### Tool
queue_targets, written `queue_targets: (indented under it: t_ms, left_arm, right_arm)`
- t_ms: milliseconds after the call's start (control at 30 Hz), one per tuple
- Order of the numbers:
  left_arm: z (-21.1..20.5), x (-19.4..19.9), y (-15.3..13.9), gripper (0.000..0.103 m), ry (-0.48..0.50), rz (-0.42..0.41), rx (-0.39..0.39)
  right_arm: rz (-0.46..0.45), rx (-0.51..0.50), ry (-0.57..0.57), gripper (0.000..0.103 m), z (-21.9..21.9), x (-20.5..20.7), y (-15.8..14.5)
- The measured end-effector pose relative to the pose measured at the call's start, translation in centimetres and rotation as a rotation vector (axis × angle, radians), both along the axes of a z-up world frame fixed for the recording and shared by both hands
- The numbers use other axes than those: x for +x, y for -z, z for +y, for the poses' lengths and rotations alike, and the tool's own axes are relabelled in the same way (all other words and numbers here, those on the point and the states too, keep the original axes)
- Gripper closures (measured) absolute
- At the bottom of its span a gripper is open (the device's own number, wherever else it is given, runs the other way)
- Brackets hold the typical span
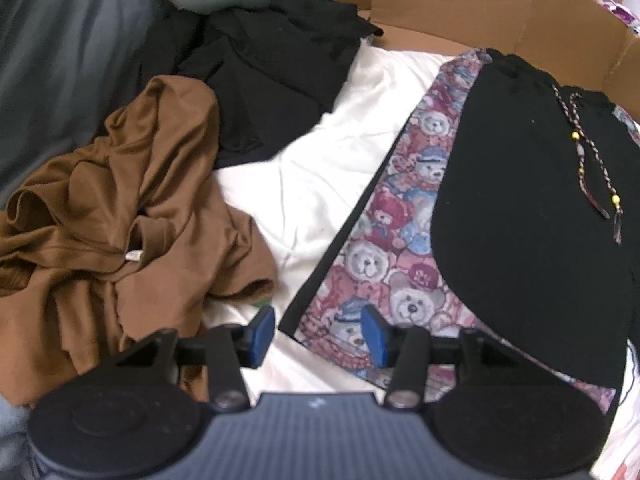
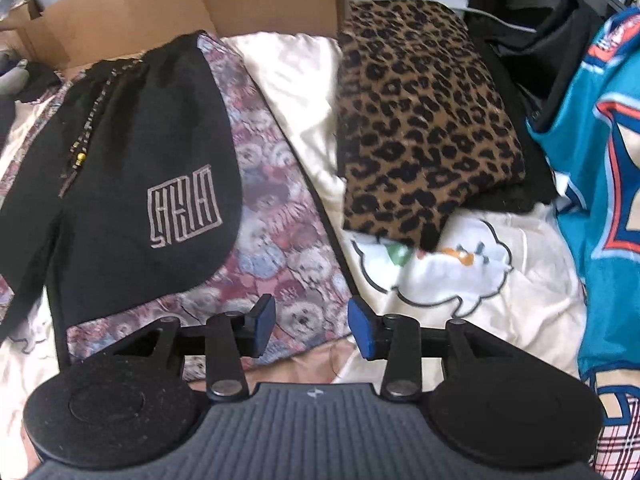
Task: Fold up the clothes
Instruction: 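Open both tools and release the unfolded shorts flat, logo side up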
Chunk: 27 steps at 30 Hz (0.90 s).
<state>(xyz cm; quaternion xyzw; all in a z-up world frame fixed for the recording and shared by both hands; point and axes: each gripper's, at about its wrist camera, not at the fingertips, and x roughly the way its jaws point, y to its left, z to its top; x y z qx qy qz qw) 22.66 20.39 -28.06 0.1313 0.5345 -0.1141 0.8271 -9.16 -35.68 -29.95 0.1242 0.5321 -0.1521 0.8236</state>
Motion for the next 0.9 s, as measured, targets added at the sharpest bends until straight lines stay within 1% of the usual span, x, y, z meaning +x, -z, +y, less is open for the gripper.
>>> queue_targets:
  t_ms: [100,167,200,333,400,533,600,700,900]
  left_arm:
    - [0.4,0.7,0.6,0.053,-0.005,0.006,0.015]
    - [0.8,1.1,0.8,0.056,-0.026,0.005,0.009]
    - [1.0,1.3,0.9,0.061,-0.037,0.004,0.005]
    - [1.1,1.9,1.7,0.068,-0.008,0.019,-0.006]
    - [1.0,2.1,2.3,0.069,0.012,0.025,-0.004]
    - [1.3,2.6,3.5,0.069,0.014,0.050,-0.011]
    - [1.5,2.9,4.1,0.069,0.015,0.063,-0.015]
    - [1.4,3.1,5.1,0.069,0.025,0.074,0.005]
    - [1.5,3.1,5.9,0.069,0.049,0.072,0.003]
  right_arm:
    - [-0.009,0.002,-0.006,0.055,0.6,0.8,-0.3]
    - [-0.022,0.009,0.001,0.055,0.9,1.2,-0.2]
    - [-0.023,0.012,0.003,0.055,1.2,1.4,-0.1]
    - [0.010,0.029,-0.029,0.054,2.5,1.9,0.8]
    - [0.014,0.022,-0.047,0.054,3.2,2.0,1.1]
    - [0.010,0.050,-0.053,0.054,4.1,2.3,1.3]
    - [0.017,0.042,-0.077,0.054,4.5,2.6,1.3]
    - [0.029,0.034,-0.096,0.054,4.9,3.0,1.4]
    - [0.037,0.034,-0.113,0.054,5.6,3.2,1.6]
